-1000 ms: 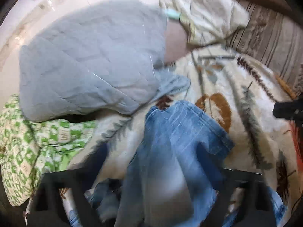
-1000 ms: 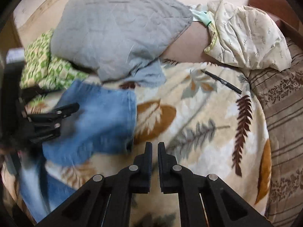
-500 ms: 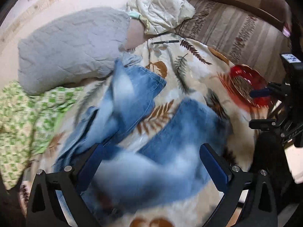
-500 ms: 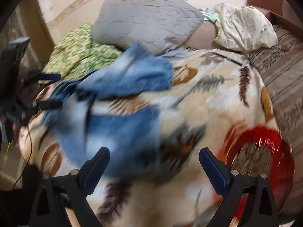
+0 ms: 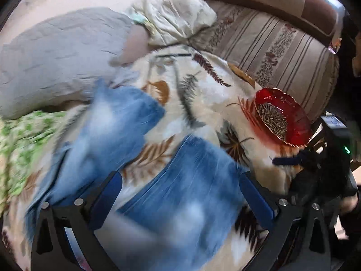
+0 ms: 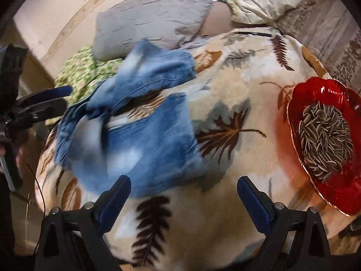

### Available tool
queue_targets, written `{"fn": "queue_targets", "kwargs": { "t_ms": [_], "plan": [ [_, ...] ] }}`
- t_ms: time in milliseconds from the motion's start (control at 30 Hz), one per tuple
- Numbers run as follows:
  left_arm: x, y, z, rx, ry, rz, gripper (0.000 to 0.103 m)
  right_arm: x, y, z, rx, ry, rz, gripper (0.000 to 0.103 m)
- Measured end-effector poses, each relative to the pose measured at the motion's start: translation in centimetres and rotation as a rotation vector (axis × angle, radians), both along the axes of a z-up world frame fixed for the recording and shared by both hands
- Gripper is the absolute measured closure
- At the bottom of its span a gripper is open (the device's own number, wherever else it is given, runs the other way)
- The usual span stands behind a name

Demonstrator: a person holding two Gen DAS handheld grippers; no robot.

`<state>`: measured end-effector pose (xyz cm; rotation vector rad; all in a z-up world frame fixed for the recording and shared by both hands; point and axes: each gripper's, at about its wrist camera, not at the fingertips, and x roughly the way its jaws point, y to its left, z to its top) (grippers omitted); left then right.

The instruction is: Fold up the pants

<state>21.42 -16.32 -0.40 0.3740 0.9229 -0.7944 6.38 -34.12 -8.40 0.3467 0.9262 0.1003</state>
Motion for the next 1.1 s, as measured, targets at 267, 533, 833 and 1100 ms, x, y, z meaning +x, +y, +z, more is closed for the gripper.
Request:
{"fn": "queue_targets", "kwargs": {
  "t_ms": [267,533,833,1100],
  "plan": [
    [5.7,-6.7,-7.7,0.072,0.098,-0.073,0.0,4.0,0.2,-3.4,-0.032,0.049,0.019,0.027],
    [3.9,-7.8,-9.5,0.081,0.216,-0.243,0.084,5.1,0.7,-3.7,-0.005,0.01,0.081,0.084],
    [-1.4,-9.8,-0.9,-0.045,0.091,-0.366,0.091,-0.8,-1.4,2.3,0.031,-0.162,0.02,0.084],
    [-0.9,-18.7,-2.8,-0.021,0.114,-0.398,0.072,-2.8,-7.4,3.9,-0.113,-0.12,-0.194,0.084]
  ]
}}
